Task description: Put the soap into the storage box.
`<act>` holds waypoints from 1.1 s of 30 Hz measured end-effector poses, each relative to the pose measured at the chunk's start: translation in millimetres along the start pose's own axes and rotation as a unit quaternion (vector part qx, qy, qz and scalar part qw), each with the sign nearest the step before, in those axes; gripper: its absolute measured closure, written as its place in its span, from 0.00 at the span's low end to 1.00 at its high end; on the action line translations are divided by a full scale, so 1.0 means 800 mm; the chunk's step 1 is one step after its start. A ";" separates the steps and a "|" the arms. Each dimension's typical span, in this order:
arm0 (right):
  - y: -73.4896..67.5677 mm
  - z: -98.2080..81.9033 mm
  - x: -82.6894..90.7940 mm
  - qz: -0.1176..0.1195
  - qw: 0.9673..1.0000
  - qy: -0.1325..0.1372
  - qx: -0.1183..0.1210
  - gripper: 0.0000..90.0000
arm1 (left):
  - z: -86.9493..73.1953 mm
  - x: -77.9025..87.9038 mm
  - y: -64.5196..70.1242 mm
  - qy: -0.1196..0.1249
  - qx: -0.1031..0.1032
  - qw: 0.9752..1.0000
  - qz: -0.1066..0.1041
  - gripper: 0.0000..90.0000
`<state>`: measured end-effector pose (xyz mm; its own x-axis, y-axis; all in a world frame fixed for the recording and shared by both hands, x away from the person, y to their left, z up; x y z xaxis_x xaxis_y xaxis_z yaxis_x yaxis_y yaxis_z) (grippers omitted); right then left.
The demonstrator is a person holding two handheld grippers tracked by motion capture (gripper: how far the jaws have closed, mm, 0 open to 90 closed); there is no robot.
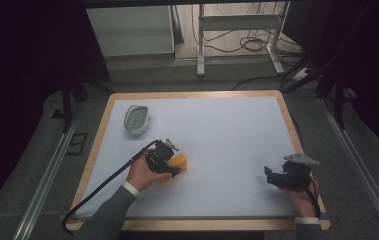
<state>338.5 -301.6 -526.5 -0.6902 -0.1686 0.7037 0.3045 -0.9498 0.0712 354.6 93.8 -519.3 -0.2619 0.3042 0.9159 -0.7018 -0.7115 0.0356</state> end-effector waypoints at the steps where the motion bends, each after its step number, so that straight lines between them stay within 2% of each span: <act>1: 0.000 0.000 0.000 0.000 1.000 0.000 0.000 0.11 | 0.000 -0.001 0.000 -0.003 0.000 1.000 -0.001 0.51; 4: 0.001 0.000 0.000 0.000 1.000 0.000 0.001 0.11 | 0.000 0.000 0.001 -0.007 0.004 1.000 -0.015 0.61; 7: 0.001 -0.001 -0.001 -0.001 1.000 0.000 0.001 0.11 | 0.000 0.000 0.001 -0.005 0.002 1.000 -0.019 0.66; 14: 0.001 -0.001 0.000 -0.002 1.000 0.000 0.001 0.11 | 0.000 0.002 -0.001 -0.006 0.000 1.000 -0.021 0.67; 20: 0.002 -0.001 0.000 -0.002 1.000 0.000 0.000 0.11 | -0.001 0.006 -0.007 -0.014 -0.003 0.999 -0.034 0.68; 27: 0.003 -0.001 0.000 -0.003 1.000 0.000 0.000 0.11 | 0.001 0.023 -0.016 0.007 0.005 0.999 -0.041 0.68; 33: 0.003 -0.001 -0.001 -0.004 1.000 -0.001 0.000 0.11 | 0.002 0.049 -0.033 0.030 0.018 0.999 -0.033 0.68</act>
Point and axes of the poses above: each handheld gripper's, and its own axes: x roughly backward along the jaws, z roughly out of its top, y roughly to its right, the point moved 3 cm from there along -x, roughly forward along the jaws, and after that the axes turned 5 degrees about -y, right-handed, at the moved point
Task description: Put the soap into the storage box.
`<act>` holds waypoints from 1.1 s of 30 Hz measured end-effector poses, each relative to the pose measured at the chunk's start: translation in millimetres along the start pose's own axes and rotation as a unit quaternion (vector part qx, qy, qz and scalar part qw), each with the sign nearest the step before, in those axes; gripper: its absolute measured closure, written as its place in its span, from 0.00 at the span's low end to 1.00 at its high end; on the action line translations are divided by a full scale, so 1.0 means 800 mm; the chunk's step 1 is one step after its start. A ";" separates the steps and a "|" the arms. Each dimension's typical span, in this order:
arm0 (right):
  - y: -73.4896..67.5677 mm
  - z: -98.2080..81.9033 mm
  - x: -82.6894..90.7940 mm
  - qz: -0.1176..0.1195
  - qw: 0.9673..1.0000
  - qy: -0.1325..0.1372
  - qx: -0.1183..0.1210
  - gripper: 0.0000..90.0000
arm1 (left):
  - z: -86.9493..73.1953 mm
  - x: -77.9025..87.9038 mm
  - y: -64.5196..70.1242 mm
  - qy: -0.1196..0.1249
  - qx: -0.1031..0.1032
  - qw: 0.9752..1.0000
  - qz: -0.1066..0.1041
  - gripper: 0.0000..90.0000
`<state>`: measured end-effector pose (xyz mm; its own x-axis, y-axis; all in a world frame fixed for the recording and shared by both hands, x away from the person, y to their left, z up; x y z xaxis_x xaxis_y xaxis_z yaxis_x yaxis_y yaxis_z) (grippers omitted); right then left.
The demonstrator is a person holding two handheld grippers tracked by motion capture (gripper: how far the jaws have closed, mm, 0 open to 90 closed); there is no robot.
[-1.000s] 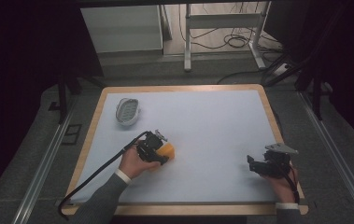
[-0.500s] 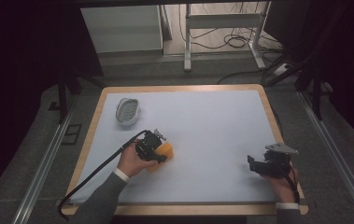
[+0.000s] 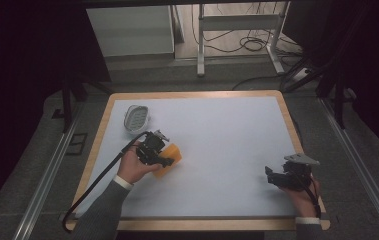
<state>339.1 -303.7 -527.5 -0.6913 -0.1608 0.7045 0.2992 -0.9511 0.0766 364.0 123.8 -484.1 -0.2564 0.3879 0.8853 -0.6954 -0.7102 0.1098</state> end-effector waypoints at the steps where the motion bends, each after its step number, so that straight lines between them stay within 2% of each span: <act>1: 0.000 0.000 0.000 0.000 1.000 0.000 0.000 0.11 | 0.001 0.003 -0.002 0.002 0.001 1.000 0.003 0.68; 10: 0.001 0.000 0.000 -0.002 1.000 0.001 -0.001 0.11 | 0.011 0.029 -0.022 0.025 0.014 1.000 0.005 0.68; 17: 0.000 0.000 0.000 -0.003 1.000 0.000 -0.001 0.11 | 0.013 0.039 -0.035 0.026 0.018 0.999 0.014 0.68; 33: 0.001 -0.001 -0.002 -0.005 1.000 -0.001 -0.001 0.11 | 0.033 0.059 -0.060 0.038 0.034 0.998 0.029 0.68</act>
Point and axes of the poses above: each handheld gripper's, and its own axes: x roughly backward along the jaws, z roughly out of its top, y roughly to its right, the point moved 3 cm from there along -x, roughly forward along the jaws, and after that the axes turned 5 degrees about -y, right-handed, at the moved point
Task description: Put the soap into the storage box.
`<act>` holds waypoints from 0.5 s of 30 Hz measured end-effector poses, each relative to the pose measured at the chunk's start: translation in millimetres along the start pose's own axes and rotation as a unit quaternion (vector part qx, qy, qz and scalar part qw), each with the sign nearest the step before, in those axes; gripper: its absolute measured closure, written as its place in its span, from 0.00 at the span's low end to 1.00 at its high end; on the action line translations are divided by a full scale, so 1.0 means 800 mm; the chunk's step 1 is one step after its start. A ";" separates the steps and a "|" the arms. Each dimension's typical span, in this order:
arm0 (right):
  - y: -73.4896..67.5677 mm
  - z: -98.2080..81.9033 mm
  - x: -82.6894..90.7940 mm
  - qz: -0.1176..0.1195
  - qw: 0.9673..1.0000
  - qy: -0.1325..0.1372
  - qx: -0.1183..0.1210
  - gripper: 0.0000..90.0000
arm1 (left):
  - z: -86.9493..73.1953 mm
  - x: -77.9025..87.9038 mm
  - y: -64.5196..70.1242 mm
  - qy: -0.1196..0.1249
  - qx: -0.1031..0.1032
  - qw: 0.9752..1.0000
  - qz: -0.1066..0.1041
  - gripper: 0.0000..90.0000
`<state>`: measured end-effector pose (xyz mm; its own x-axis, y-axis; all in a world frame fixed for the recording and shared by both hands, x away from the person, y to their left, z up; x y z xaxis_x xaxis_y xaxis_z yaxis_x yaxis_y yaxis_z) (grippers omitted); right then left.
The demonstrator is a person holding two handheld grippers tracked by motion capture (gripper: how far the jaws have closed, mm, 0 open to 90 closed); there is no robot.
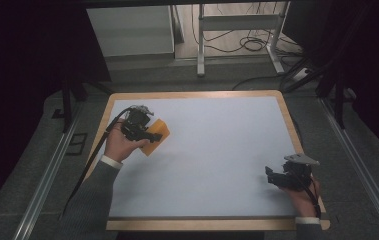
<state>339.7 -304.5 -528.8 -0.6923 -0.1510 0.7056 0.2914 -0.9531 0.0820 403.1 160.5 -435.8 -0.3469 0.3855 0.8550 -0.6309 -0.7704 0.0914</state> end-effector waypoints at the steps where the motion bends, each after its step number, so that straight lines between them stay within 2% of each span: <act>1: 0.000 0.000 0.000 0.000 1.000 0.000 0.000 0.11 | 0.003 0.002 -0.004 0.001 0.002 1.000 0.001 0.68; 15: 0.001 0.000 0.000 0.000 1.000 0.001 0.000 0.11 | 0.021 0.006 -0.029 -0.002 0.023 1.000 0.011 0.68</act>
Point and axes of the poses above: each handheld gripper's, and its own axes: x roughly backward along the jaws, z roughly out of its top, y roughly to its right, the point moved 3 cm from there along -x, roughly forward along the jaws, and after that the axes turned 5 degrees about -y, right-handed, at the moved point
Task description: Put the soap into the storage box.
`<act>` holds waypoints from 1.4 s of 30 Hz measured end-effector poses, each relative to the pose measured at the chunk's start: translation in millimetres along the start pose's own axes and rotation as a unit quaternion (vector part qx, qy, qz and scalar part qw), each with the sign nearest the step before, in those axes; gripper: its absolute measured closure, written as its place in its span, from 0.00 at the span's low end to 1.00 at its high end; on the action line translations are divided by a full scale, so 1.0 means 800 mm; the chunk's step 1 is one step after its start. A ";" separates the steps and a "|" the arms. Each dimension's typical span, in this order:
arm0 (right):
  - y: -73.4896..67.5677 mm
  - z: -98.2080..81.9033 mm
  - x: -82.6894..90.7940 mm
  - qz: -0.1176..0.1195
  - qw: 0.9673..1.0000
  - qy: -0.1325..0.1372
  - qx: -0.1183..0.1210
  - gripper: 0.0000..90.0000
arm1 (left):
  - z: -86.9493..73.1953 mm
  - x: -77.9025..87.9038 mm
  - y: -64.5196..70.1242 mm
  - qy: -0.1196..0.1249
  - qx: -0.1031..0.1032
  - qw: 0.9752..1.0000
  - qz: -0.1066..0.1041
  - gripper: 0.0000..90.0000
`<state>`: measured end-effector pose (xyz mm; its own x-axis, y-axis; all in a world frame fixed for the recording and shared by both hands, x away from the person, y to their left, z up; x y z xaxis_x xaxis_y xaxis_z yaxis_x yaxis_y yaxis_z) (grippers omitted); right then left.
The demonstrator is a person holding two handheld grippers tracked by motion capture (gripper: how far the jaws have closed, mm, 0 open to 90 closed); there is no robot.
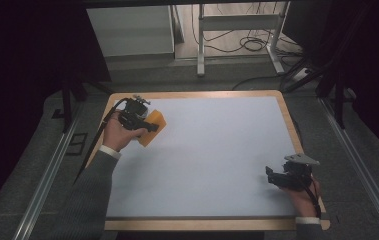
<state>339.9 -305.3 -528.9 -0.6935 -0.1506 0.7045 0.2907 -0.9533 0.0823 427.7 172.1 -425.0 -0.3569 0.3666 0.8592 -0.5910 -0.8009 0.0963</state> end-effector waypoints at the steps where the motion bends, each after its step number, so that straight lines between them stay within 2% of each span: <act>1: 0.000 0.000 0.000 0.000 1.000 0.000 0.000 0.11 | 0.000 0.000 0.000 0.000 0.000 1.000 0.000 0.68; 15: 0.001 0.000 0.000 -0.001 1.000 -0.001 -0.001 0.11 | 0.006 -0.005 -0.023 -0.006 0.024 1.000 0.002 0.68; 29: 0.001 0.000 -0.001 0.000 1.000 -0.002 0.000 0.11 | 0.015 -0.005 -0.039 -0.007 0.038 0.999 0.009 0.68; 42: 0.001 -0.001 -0.001 0.000 1.000 -0.003 0.001 0.11 | 0.017 -0.012 -0.059 -0.009 0.063 0.998 0.012 0.68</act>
<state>340.4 -305.8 -529.8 -0.6898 -0.1484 0.7086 0.2909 -0.9531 0.0835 469.2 200.1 -430.5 -0.3569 0.3388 0.8705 -0.4870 -0.8627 0.1361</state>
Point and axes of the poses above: each handheld gripper's, and its own axes: x roughly backward along the jaws, z roughly out of its top, y roughly to its right, the point moved 3 cm from there along -x, roughly forward along the jaws, and after that the axes turned 5 degrees about -y, right-handed, at the moved point
